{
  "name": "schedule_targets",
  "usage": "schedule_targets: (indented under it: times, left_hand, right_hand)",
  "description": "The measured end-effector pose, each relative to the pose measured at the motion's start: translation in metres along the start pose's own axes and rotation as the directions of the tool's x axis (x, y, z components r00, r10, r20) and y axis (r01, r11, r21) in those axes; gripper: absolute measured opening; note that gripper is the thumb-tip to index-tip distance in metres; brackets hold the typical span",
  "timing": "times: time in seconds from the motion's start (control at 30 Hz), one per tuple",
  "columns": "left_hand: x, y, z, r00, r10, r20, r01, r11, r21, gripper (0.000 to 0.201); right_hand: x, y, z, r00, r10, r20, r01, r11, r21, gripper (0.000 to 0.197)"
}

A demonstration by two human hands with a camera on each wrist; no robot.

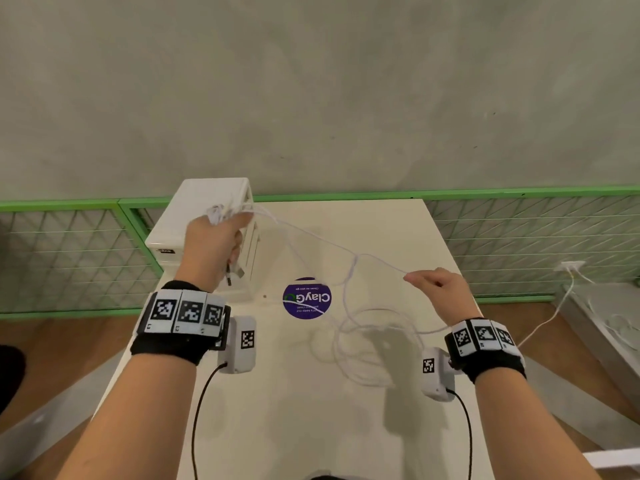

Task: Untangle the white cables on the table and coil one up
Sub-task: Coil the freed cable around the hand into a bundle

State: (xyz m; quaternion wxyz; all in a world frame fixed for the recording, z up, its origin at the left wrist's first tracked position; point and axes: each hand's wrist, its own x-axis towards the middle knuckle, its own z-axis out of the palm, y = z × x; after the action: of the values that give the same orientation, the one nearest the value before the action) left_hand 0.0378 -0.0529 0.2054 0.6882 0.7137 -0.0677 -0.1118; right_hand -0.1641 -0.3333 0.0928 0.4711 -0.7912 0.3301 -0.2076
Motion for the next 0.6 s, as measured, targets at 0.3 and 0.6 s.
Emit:
schedule_targets:
  times: [0.3, 0.6]
  left_hand:
    - [0.000, -0.004, 0.000, 0.981, -0.026, -0.192, -0.019, 0.973, -0.228, 0.029]
    - [-0.028, 0.002, 0.052, 0.993, 0.094, 0.066, -0.099, 0.993, 0.068, 0.023]
  right_hand:
    - [-0.005, 0.036, -0.010, 0.944, 0.240, -0.226, -0.285, 0.939, -0.193, 0.031]
    - [-0.001, -0.036, 0.021, 0.959, -0.197, -0.206, 0.193, 0.980, -0.039, 0.030]
